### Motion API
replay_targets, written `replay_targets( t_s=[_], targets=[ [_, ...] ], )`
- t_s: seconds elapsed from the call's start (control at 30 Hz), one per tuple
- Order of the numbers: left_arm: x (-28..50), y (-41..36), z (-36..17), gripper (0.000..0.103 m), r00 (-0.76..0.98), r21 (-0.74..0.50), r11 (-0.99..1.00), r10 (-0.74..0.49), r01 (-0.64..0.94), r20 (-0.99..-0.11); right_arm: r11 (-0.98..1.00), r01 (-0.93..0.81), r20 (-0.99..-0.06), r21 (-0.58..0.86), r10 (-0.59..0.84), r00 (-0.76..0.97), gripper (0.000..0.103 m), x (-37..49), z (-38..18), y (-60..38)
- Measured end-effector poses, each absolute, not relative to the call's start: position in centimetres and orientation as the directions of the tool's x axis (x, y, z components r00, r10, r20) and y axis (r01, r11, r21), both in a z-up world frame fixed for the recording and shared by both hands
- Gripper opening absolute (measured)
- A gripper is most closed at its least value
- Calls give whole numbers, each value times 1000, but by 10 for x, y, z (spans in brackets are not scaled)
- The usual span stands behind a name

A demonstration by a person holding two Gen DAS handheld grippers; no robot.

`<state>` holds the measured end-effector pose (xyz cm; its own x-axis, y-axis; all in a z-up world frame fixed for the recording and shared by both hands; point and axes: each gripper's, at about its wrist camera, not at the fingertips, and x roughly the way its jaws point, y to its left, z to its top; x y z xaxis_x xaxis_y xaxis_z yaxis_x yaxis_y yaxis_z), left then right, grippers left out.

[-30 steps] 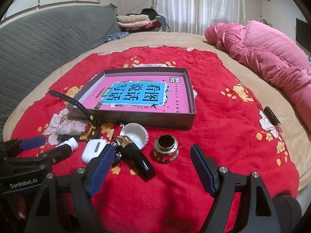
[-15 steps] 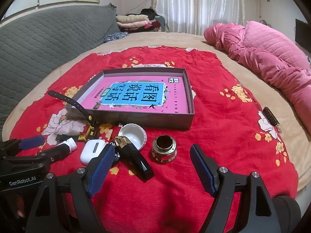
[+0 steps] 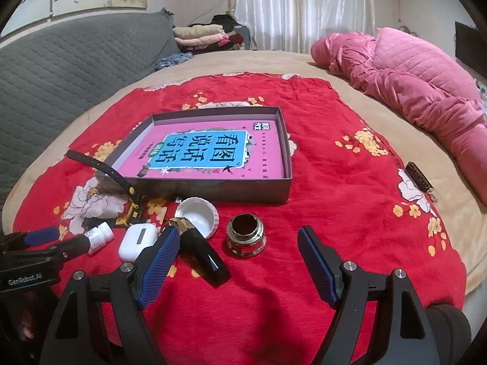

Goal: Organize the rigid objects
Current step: 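Close the left tool on the white pill bottle while the right tool grasps the silver metal jar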

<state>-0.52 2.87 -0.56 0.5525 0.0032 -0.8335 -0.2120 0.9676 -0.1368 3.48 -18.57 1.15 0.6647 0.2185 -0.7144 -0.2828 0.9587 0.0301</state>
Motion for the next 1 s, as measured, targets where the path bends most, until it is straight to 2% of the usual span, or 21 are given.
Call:
replay_targets(
  t_s=[0.43, 0.73, 1.0],
  targets=[
    [4, 27, -24, 83, 515, -150, 975, -44, -165, -856, 977, -211, -779, 34, 158, 606, 80, 55, -9, -208],
    [8, 33, -27, 82, 516, -142, 975, -34, -171, -856, 963, -266, -786, -41, 133, 604, 80, 65, -22, -191],
    [11, 36, -32, 77, 507, -135, 976, -29, -174, -862, 967, -252, -809, -39, 117, 577, 80, 79, -36, -192]
  ],
)
